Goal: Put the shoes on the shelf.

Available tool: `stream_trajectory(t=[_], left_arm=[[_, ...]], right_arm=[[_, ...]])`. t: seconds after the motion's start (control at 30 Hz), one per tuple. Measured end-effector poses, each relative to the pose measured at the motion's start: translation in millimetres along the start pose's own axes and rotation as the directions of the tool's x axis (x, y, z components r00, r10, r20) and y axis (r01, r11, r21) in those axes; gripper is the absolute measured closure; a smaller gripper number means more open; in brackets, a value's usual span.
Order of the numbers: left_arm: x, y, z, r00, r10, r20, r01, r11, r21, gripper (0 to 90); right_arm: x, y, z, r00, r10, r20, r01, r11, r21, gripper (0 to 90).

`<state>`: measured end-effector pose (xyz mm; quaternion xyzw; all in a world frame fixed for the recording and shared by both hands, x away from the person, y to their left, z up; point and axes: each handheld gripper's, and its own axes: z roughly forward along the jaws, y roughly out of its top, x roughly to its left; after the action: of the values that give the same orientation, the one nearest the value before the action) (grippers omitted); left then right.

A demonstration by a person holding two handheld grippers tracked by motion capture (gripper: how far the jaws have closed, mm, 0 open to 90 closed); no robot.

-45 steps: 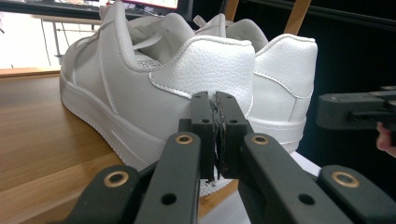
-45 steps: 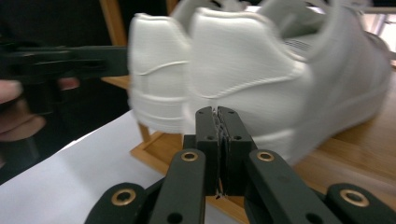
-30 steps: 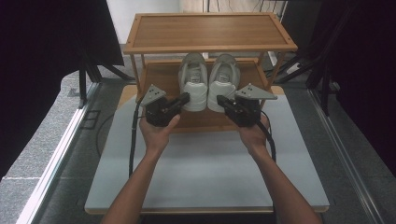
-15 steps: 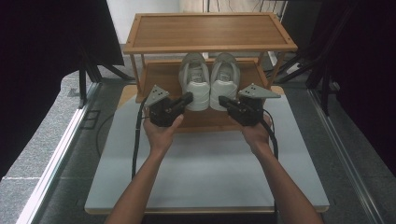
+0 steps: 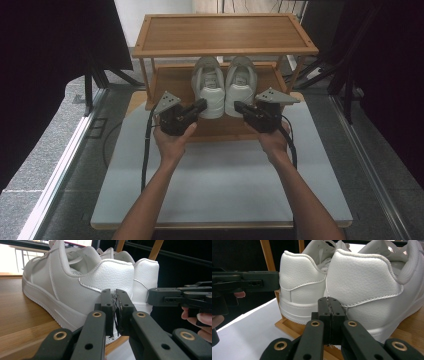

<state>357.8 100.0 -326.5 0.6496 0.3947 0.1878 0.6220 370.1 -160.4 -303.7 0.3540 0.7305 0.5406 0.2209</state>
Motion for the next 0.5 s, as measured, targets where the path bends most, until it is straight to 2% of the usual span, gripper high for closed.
stream_trajectory(t=[0.37,0.47,0.5], left_arm=[[-1.8,-1.7,-0.3,1.0000,-0.001,0.002,0.001,1.0000,-0.007,83.6],[-3.5,-1.8,-0.9,1.0000,0.005,0.003,-0.005,1.0000,-0.005,77.7],[-7.0,-1.9,-2.6,0.9998,0.016,-0.013,-0.017,0.9998,-0.008,74.0]], right_arm=[[-2.3,-4.7,1.3,0.9992,0.011,-0.040,-0.010,1.000,0.011,86.0],[-2.4,-6.6,-1.0,0.9983,0.030,-0.050,-0.030,1.000,-0.004,82.1],[-2.3,-7.2,-2.5,0.9984,0.031,-0.047,-0.031,0.999,-0.012,81.0]])
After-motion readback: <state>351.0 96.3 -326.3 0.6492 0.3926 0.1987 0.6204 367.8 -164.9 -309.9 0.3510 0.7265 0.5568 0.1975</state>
